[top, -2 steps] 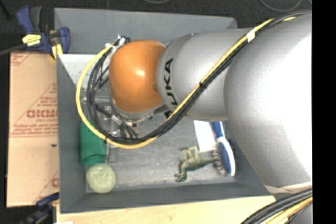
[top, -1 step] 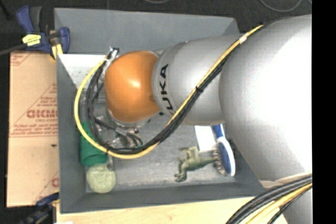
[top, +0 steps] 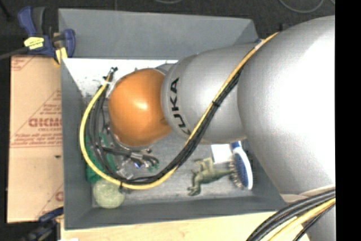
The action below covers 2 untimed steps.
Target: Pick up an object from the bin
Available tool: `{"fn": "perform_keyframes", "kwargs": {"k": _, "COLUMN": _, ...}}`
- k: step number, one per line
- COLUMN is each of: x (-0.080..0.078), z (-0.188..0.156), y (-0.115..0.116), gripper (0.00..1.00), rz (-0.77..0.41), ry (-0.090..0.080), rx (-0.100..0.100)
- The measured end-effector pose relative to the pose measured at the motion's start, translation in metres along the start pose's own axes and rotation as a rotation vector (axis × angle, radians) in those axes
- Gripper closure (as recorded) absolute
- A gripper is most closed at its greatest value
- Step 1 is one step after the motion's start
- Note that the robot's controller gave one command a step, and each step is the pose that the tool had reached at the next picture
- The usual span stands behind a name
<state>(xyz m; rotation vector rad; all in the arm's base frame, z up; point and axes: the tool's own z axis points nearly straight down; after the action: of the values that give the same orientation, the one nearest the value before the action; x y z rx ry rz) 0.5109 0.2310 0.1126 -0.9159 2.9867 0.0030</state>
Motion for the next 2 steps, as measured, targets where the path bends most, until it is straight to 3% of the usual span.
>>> {"fn": "perform_keyframes", "kwargs": {"k": 1, "x": 0.002, "z": -0.018, "y": 0.008, "gripper": 0.00, "rz": -0.148, "ry": 0.012, "rx": -0.003}}
{"fn": "perform_keyframes", "kwargs": {"k": 2, "x": 0.019, "z": 0.036, "y": 0.015, "gripper": 0.00, "rz": -0.602, "ry": 0.013, "rx": -0.009}}
